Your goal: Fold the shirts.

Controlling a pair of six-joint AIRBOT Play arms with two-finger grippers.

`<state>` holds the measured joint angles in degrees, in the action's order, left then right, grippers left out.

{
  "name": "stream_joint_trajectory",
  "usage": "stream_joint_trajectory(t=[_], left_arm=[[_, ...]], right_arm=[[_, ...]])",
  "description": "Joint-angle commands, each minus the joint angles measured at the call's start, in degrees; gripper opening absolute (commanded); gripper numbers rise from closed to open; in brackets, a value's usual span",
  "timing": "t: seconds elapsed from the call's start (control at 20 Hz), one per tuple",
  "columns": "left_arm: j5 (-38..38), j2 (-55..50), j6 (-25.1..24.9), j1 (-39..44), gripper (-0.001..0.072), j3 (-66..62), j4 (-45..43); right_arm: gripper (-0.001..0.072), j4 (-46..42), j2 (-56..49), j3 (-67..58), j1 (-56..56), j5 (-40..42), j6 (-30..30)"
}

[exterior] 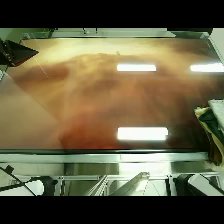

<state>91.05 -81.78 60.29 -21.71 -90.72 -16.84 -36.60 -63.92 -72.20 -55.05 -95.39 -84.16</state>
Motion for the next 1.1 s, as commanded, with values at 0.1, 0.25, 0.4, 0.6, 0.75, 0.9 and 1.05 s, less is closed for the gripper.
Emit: stream_joint_trajectory(t=[0.1, 0.25, 0.4, 0.6, 0.75, 0.9, 1.05], left_arm=[[2.84, 17.75, 1.49, 0.72, 0.0003, 17.84, -3.43], [-0.37, 35.45, 0.81, 4.02, 0.0007, 40.61, -6.95], [-5.44, 47.39, 4.39, 5.49, 0.0015, 55.25, -13.73], [-2.19, 51.04, 4.31, 5.49, 0.0014, 59.39, -13.62], [-2.71, 51.39, 4.31, 5.49, 0.0013, 59.39, -13.18], [-2.73, 51.39, 4.33, 5.49, 0.0013, 59.39, -13.14], [-2.51, 51.39, 4.33, 5.49, 0.0013, 59.39, -13.16]], right_arm=[[0.0013, 2.21, 16.02, 12.17, 29.11, 8.37, 7.91], [0.0012, -2.51, 27.47, 25.99, 48.11, 17.73, 8.20], [0.0012, -7.54, 30.75, 32.94, 56.19, 22.93, 4.42], [0.0013, -4.66, 29.49, 32.92, 56.92, 23.52, 4.42], [0.0013, -0.57, 29.51, 32.92, 56.94, 23.17, 4.44], [0.0013, -0.20, 29.51, 32.92, 56.94, 23.17, 4.46], [0.0013, -0.20, 29.51, 32.92, 56.94, 23.17, 4.46]])
